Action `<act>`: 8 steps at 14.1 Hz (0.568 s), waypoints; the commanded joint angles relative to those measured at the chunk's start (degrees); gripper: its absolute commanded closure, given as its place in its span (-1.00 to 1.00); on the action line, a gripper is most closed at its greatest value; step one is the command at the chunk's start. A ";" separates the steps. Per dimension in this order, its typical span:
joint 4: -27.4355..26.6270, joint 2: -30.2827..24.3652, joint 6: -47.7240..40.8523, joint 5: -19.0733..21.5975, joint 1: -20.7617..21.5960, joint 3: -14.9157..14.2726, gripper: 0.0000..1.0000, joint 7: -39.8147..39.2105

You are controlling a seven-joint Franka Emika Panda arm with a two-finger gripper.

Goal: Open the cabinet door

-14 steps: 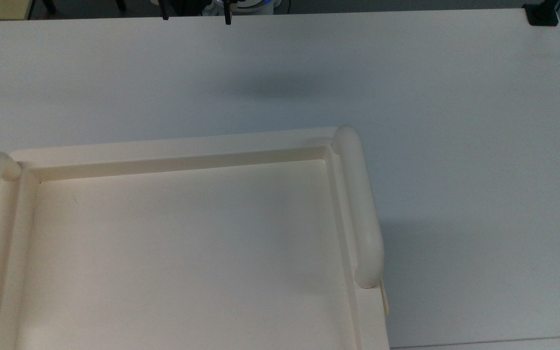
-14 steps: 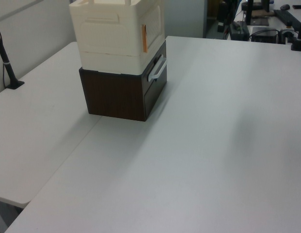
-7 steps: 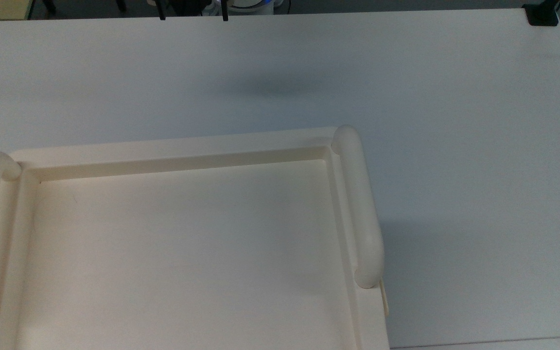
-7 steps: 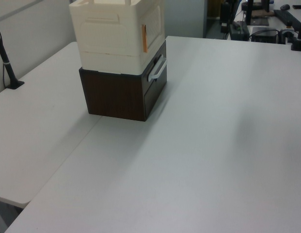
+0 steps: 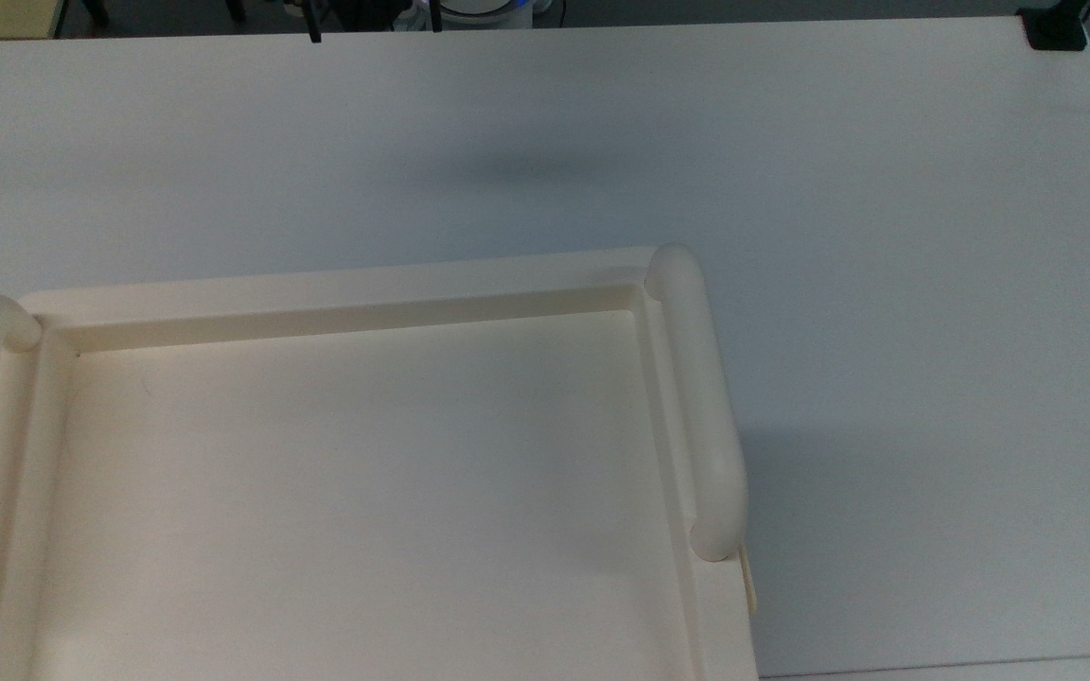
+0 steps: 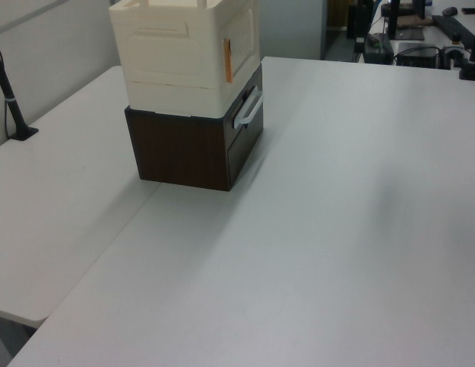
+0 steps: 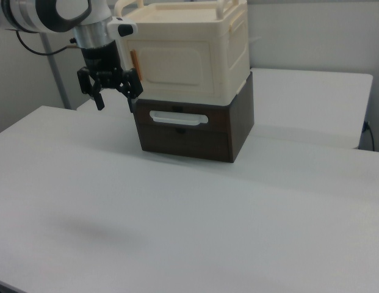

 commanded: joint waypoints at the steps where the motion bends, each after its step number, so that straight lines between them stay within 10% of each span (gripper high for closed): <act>1: 0.40 0.18 -0.60 0.67 0.01 0.49 -0.65 -2.69; 8: 2.68 2.37 14.50 10.61 1.94 0.58 -0.33 -0.15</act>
